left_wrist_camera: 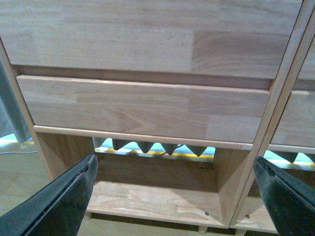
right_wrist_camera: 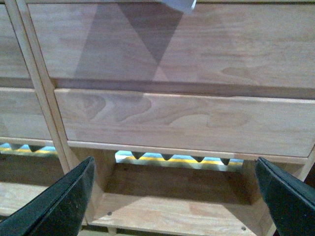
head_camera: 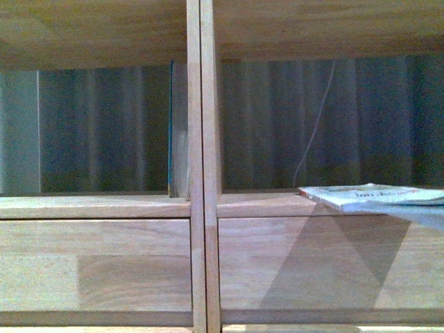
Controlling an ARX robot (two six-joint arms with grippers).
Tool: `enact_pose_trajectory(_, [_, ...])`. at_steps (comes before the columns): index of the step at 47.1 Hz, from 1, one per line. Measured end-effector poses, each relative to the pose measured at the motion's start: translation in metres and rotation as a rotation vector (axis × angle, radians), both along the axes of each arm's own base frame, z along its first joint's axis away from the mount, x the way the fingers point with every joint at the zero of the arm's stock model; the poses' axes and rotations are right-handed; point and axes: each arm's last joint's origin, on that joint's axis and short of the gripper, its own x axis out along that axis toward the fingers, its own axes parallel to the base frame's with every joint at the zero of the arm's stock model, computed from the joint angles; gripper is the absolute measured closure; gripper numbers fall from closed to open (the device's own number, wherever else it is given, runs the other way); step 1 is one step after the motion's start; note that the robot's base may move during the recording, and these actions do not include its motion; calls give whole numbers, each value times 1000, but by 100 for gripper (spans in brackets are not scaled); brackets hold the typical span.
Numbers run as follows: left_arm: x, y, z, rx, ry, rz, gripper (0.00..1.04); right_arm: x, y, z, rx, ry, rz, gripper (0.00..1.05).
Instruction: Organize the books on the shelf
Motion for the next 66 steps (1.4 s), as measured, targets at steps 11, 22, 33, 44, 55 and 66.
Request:
enact_pose_trajectory(11, [0, 0, 0, 0, 0, 0, 7, 0, 0, 0, 0, 0, 0, 7])
enact_pose_trajectory(22, [0, 0, 0, 0, 0, 0, 7, 0, 0, 6, 39, -63, -58, 7])
enact_pose_trajectory(33, [0, 0, 0, 0, 0, 0, 7, 26, -5, 33, 630, 253, 88, 7])
enact_pose_trajectory(44, [0, 0, 0, 0, 0, 0, 7, 87, -9, 65, 1063, 337, 82, 7])
enact_pose_trajectory(55, [0, 0, 0, 0, 0, 0, 7, 138, -1, 91, 1302, 327, 55, 7])
enact_pose_trajectory(66, [0, 0, 0, 0, 0, 0, 7, 176, 32, 91, 1456, 386, 29, 7])
